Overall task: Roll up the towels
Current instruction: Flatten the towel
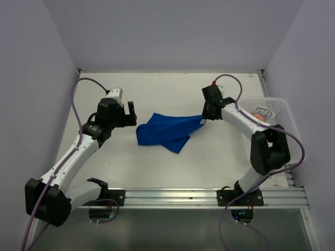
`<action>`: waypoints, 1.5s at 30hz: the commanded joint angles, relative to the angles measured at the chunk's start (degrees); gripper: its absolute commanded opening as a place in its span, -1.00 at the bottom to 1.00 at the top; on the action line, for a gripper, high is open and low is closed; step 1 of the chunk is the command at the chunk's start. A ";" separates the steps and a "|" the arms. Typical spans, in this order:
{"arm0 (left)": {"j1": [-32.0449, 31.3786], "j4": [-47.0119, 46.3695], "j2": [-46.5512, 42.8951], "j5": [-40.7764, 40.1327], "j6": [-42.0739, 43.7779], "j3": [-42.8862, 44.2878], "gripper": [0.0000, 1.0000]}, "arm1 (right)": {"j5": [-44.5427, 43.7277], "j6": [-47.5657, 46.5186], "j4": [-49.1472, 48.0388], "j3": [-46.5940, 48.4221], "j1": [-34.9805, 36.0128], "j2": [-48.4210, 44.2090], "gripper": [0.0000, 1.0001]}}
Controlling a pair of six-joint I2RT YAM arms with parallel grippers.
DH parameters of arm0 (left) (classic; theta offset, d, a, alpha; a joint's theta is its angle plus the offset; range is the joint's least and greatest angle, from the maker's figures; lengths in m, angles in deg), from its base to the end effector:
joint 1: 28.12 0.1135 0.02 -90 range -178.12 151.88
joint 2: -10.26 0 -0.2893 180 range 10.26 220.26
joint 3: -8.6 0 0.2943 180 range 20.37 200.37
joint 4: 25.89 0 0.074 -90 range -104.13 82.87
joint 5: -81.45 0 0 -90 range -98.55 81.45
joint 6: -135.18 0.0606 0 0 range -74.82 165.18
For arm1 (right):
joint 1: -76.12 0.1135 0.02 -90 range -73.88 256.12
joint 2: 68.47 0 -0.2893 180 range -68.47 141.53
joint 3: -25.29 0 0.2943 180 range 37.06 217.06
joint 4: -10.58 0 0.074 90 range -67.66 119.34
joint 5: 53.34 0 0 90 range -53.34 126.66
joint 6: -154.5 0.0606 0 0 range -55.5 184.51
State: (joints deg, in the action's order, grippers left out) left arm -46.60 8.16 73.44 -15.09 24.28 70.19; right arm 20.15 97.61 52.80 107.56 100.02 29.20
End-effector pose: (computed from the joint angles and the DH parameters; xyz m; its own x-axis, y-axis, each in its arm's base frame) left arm 0.2798 -0.0862 0.2853 -0.5973 -0.1741 -0.7829 0.0150 0.9736 -0.2279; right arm 0.3846 0.1516 0.2105 -0.7829 0.2259 -0.5797 0.2129 0.9728 0.0915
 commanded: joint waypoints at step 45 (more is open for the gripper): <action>-47.53 -17.36 45.46 -26.85 1.22 14.60 -0.26 | 15.46 -0.67 -5.15 -11.35 -9.40 -7.14 -1.00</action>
State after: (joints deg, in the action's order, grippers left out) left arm -95.34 -8.06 119.14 -38.59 26.64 83.89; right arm 33.76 97.83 49.09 96.47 91.43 22.67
